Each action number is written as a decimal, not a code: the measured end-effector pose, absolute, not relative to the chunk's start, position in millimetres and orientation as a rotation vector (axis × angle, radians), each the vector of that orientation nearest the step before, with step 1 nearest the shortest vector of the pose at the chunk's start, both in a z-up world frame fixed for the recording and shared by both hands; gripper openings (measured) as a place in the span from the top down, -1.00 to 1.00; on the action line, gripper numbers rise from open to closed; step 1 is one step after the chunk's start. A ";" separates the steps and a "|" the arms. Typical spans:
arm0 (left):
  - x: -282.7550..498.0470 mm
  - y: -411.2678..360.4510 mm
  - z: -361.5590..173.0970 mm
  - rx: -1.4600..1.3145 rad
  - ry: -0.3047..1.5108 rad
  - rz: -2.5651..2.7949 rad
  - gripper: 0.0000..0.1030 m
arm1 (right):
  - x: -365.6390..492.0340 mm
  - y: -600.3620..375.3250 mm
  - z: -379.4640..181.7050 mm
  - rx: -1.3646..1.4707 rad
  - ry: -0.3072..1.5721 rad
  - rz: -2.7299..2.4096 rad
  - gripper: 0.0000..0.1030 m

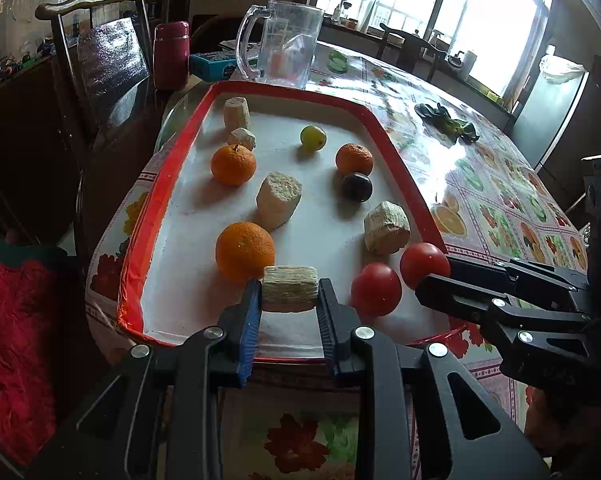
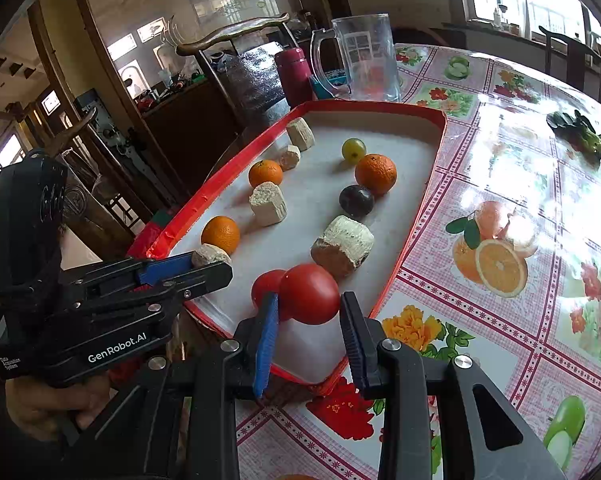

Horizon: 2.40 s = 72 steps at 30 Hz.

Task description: Organize fruits

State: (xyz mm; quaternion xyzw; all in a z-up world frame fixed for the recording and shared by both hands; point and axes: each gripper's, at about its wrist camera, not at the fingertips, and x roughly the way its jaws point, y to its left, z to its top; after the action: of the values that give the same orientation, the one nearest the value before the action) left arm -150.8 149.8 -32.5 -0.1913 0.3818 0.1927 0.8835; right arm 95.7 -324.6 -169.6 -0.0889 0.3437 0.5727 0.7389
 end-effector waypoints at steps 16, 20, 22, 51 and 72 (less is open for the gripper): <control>-168.9 139.0 -19.0 -0.329 0.780 0.395 -0.13 | 104.9 -356.2 -154.1 -0.167 0.695 1.285 0.03; -175.7 132.7 -14.4 -0.280 0.785 0.410 -0.38 | 111.8 -362.7 -143.8 -0.184 0.675 1.335 -0.60; -179.4 129.9 -12.5 -0.267 0.790 0.428 -0.62 | 111.9 -364.5 -138.1 -0.220 0.651 1.365 -0.69; -200.3 82.1 23.1 -0.061 0.710 0.477 -0.64 | 96.6 -376.1 -136.2 -0.556 0.364 1.564 -0.92; -217.8 98.7 27.7 -0.159 0.655 0.502 -0.64 | 91.9 -364.4 -139.3 -0.598 0.330 1.560 -0.92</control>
State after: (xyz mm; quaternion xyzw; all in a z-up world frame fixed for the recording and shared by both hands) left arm -217.8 98.7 27.7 -0.0772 0.3178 0.2438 0.9130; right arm 91.9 -364.4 -139.3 -0.2643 0.1459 0.6891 0.6588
